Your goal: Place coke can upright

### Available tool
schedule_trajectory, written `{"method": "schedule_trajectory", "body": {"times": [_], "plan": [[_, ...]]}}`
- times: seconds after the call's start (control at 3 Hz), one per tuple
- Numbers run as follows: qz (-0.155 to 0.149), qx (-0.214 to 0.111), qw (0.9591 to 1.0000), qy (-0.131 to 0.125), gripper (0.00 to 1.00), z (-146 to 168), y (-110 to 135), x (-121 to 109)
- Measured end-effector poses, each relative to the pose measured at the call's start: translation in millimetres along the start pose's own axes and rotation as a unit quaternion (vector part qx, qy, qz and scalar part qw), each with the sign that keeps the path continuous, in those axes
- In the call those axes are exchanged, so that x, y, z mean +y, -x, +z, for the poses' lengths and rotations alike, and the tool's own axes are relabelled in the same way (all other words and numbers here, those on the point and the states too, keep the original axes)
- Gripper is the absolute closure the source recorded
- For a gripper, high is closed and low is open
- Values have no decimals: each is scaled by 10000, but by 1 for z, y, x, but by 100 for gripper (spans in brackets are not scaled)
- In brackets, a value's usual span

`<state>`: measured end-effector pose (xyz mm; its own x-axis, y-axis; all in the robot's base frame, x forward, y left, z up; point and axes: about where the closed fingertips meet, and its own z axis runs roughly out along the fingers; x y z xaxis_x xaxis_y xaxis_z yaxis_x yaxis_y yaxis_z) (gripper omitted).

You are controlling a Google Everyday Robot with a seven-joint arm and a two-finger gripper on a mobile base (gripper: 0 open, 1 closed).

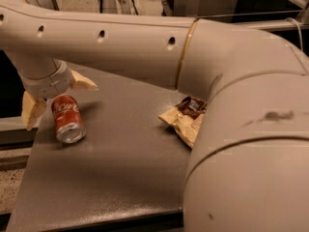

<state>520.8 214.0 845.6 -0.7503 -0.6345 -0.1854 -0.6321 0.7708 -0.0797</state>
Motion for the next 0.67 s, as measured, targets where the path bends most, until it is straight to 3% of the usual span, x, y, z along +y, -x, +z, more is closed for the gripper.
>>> {"method": "schedule_trajectory", "body": {"times": [0.33, 0.67], "plan": [[138, 44, 9998, -145, 16, 5, -2, 1], [233, 42, 9994, -238, 39, 7, -4, 0]]}}
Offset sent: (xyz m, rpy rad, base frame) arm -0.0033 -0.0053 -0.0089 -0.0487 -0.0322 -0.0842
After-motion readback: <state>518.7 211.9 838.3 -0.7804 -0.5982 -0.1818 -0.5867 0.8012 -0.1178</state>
